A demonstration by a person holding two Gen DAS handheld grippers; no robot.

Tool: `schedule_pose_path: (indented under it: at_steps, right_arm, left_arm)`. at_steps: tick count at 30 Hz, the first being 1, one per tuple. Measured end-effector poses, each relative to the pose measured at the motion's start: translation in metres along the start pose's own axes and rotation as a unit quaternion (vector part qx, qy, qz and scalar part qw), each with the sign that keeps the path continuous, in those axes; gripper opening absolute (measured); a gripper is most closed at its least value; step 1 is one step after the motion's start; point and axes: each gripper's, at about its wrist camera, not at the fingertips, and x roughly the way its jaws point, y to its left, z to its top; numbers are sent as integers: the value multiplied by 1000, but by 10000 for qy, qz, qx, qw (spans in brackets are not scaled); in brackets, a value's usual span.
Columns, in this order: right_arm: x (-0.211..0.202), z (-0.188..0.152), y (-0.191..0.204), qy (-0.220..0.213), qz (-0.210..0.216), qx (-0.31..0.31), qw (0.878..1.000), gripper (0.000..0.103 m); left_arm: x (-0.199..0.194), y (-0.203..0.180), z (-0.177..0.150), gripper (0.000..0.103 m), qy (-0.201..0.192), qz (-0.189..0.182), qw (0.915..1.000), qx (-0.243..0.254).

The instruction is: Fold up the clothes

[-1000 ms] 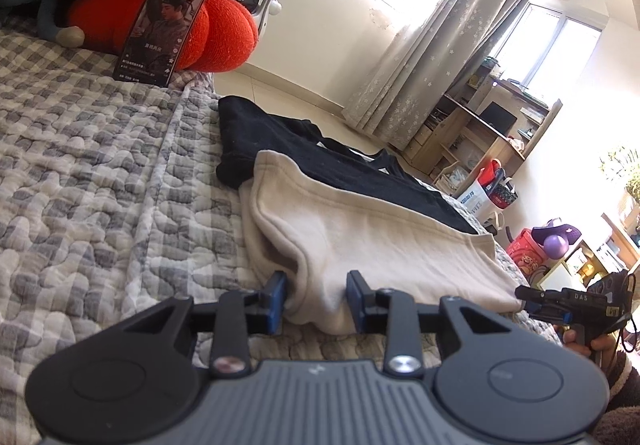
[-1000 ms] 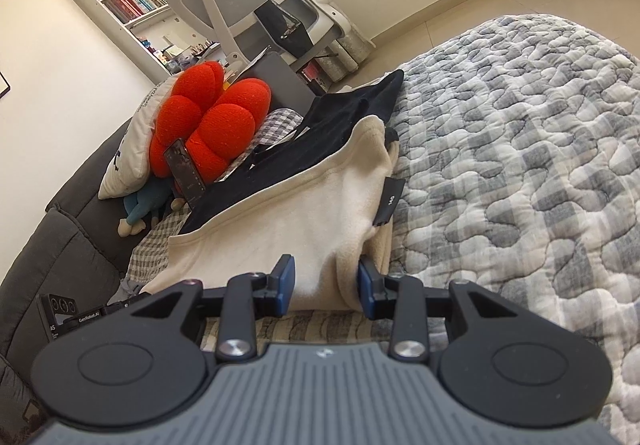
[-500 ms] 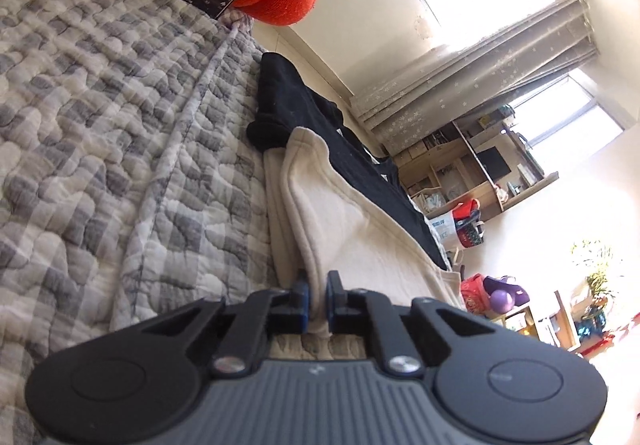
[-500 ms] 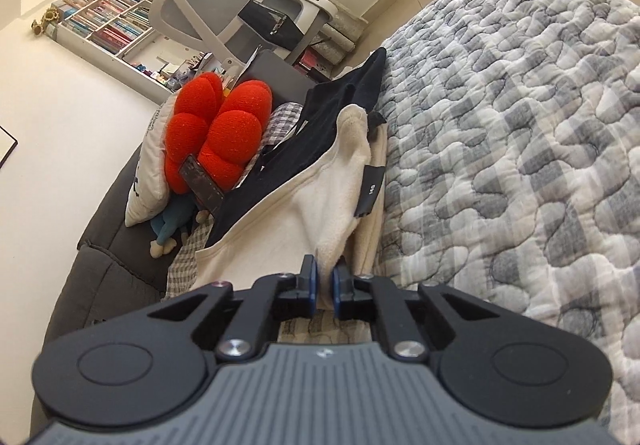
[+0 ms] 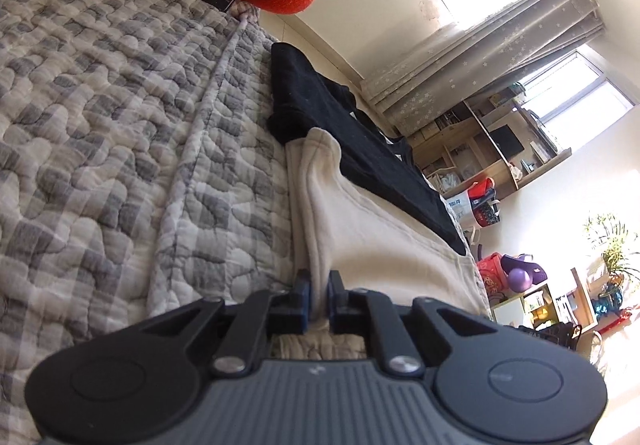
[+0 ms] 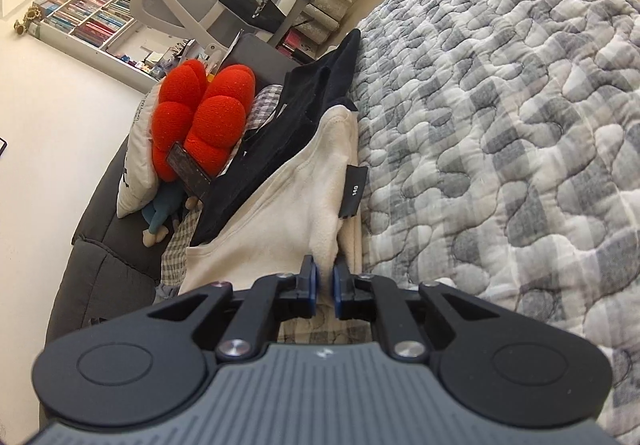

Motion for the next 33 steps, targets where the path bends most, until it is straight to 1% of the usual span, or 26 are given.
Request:
schedule_pose_path:
  at_steps: [2,4,5,6,8,12,17,20,25,26,28,29,32,33]
  right_arm:
    - [-4,1,5,-36,-86,-176,9998,16]
    - [-9,3,10,-93,-200,-359,9991,18]
    - [-12,5,12,-169,-275,-424,9986,21]
    - [-14,7,13,-252,-353,-486,9979,29]
    - [-18,10,14,-410,-458,-556,9966,37]
    - [-12,17,20,-632,-616,-736,9934,37]
    - [12,24,33,-747,-877,-1085,9874,37]
    - [25,27,37,-793,-1034,-1281,9832,37]
    - [43,28,38,-830,-1310,-1555,9756,38]
    - [46,27,39,-865,-1346,-1611,9739,38]
    - [51,25,40,-956,-1460,-1754,9689,38]
    - [54,24,41,-1000,-1519,-1834,9661,37]
    - [58,19,43,-1109,-1668,-2082,9574,11]
    - [59,18,44,-1153,-1705,-2144,9548,8]
  left_arm:
    - [0,-2,5,15,21,137,9997,176]
    - [-3,-4,9,25,-13,251,9990,359]
    - [-5,-5,11,27,-57,302,9986,426]
    - [-6,-5,14,31,-103,350,9982,481]
    - [-5,-7,19,33,-213,472,9968,612]
    - [6,-16,29,35,-411,697,9927,891]
    - [26,-36,38,35,-559,918,9846,1381]
    - [39,-46,43,35,-641,1120,9779,1646]
    - [52,-54,42,32,-736,1393,9688,1915]
    - [54,-55,41,30,-751,1445,9669,1963]
    - [57,-56,39,12,-802,1542,9631,2054]
    - [57,-56,37,10,-855,1561,9621,2067]
    - [50,-53,33,7,-1113,1407,9647,1926]
    - [46,-52,31,6,-1214,1346,9657,1860]
